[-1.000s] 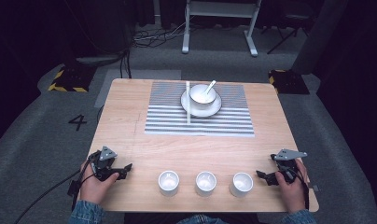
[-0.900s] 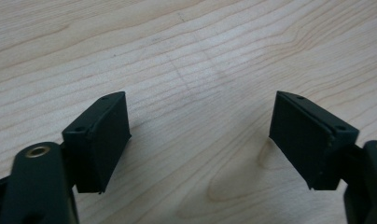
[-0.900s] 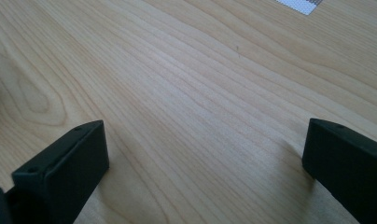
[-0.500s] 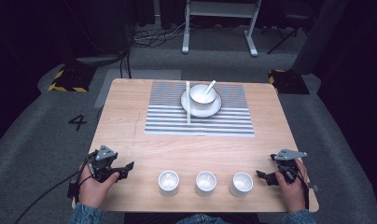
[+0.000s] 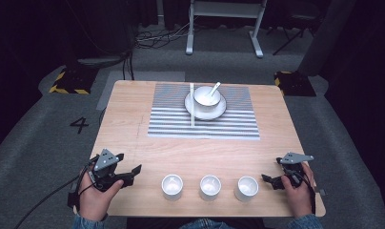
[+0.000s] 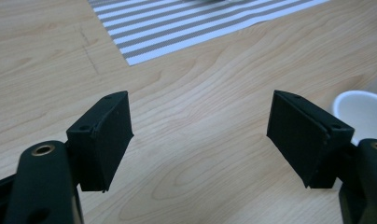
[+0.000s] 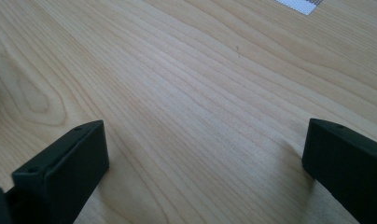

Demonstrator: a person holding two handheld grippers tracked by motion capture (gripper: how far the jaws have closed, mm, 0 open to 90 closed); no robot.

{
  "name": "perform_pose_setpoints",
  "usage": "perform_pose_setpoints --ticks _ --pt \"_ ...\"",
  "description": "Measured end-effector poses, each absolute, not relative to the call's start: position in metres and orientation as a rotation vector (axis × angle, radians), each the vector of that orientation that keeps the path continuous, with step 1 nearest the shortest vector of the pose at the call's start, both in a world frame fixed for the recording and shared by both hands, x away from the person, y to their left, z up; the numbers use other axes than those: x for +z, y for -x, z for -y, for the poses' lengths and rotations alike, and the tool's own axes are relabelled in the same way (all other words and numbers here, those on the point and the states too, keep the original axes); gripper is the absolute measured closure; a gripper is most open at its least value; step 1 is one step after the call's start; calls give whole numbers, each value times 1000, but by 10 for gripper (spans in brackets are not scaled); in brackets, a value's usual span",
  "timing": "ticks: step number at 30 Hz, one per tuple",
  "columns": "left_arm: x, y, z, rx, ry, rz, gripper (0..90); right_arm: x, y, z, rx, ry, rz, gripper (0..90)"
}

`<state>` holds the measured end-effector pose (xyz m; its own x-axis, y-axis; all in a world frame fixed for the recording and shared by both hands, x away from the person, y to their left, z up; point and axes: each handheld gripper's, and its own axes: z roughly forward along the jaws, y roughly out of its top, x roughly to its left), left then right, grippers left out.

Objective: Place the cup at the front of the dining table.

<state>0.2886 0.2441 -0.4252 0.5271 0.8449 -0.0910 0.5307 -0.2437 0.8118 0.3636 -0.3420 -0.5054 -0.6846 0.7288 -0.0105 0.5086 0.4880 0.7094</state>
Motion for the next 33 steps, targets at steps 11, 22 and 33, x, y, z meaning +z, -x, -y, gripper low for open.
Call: perform_pose_setpoints --ticks 11,22,33 --pt "-417 -275 -213 429 -1918 -1039 182 -505 -364 342 1004 -1043 -2427 4" --pt "-412 -263 -184 391 -1938 -930 182 -505 -363 342 1003 -1042 -2427 5" --pt "-425 -263 -159 351 -1908 -918 179 -505 -363 342 1003 -1042 -2427 5"
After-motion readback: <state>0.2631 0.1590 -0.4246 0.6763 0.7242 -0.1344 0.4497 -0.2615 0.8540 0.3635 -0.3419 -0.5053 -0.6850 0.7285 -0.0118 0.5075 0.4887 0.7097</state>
